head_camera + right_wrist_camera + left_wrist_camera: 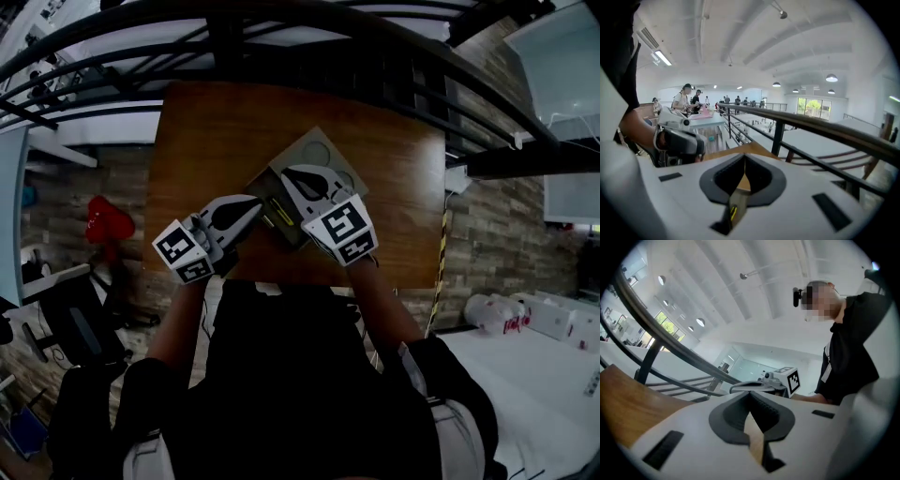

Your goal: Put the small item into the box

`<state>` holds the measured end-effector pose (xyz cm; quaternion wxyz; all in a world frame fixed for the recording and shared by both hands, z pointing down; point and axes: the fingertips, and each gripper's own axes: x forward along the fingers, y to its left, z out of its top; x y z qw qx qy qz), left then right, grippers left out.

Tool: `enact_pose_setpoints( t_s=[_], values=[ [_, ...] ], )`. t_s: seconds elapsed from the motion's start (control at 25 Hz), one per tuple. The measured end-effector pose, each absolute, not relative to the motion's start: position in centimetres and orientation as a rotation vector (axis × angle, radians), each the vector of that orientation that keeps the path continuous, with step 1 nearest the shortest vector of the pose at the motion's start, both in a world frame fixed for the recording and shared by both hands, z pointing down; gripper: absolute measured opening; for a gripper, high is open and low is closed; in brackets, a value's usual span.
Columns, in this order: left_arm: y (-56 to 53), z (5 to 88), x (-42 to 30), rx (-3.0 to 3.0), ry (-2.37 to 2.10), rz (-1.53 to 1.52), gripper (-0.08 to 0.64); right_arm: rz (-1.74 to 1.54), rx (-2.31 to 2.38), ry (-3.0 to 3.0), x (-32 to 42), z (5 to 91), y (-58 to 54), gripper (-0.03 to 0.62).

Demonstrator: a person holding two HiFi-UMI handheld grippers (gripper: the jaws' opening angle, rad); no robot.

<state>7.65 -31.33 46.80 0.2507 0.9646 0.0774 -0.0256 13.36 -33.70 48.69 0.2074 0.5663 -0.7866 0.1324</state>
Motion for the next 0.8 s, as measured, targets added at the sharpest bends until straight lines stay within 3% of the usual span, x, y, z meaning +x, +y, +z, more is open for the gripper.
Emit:
enact_pose_setpoints(
  t_s=[0.44, 0.8],
  values=[
    [-25.7, 35.4, 10.6, 2.860, 0.187, -0.202, 0.015, 0.074, 1.678, -2.546, 17.1, 34.4, -27.4, 0.011],
    [-22.2, 32.6, 8.4, 2.995, -0.022, -0.183, 0.015, -0.030, 1.625, -2.738, 18.7, 32.3, -21.3, 0.011]
  ],
)
